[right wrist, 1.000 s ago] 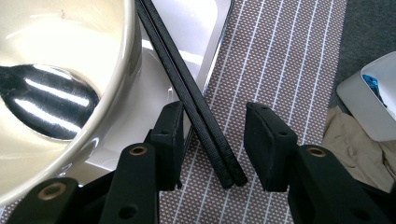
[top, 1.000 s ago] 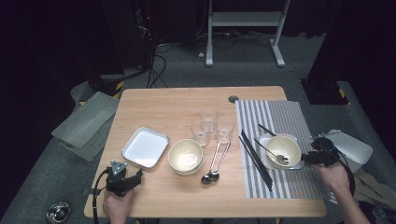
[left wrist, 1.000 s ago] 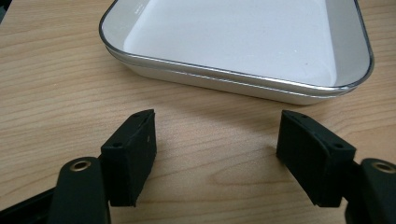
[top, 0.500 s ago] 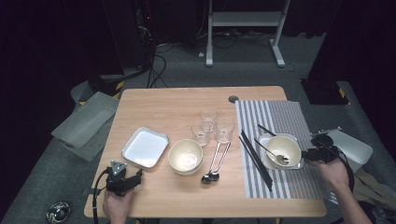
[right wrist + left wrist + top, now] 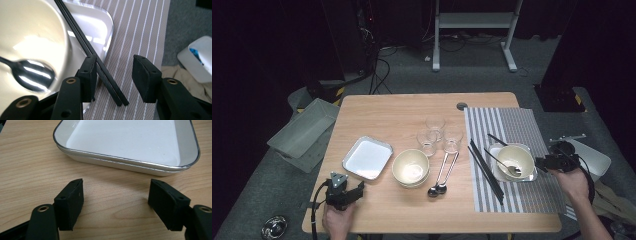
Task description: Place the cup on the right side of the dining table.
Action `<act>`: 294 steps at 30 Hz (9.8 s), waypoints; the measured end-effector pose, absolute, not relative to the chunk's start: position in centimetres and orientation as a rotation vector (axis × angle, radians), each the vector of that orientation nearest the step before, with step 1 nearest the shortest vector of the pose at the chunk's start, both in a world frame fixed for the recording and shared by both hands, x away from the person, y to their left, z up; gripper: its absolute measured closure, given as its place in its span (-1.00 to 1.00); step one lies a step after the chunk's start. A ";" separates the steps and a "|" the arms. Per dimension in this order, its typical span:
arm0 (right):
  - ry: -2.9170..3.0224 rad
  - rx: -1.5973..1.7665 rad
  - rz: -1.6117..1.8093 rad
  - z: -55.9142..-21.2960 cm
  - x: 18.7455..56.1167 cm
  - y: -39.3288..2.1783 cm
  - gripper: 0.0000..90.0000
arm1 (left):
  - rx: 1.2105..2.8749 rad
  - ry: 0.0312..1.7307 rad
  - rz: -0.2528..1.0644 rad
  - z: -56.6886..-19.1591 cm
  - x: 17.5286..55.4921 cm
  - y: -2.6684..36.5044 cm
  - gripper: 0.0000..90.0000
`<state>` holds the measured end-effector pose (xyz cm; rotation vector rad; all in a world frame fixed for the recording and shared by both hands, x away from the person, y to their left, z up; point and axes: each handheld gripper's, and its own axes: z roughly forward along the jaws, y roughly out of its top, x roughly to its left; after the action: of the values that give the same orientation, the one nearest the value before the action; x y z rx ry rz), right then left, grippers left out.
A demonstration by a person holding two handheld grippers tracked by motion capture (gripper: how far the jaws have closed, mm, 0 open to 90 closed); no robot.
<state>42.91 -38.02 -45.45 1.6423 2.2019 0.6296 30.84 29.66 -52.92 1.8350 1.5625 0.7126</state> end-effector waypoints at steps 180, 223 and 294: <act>2.217 1.539 0.614 -42.3 48.8 -31.0 0.14 | 1.837 1.558 0.710 -52.9 30.8 29.7 -0.36; 1.992 1.970 0.329 -47.6 43.9 -41.3 0.19 | 1.835 1.559 0.711 -52.9 30.8 29.6 -0.36; 2.375 1.477 0.469 -44.3 52.9 -22.9 0.07 | 1.837 1.559 0.709 -52.9 30.8 29.7 -0.36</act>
<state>52.86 -22.89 -44.33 1.4771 2.3747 0.4692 30.85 29.66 -52.92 1.8365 1.5592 0.7086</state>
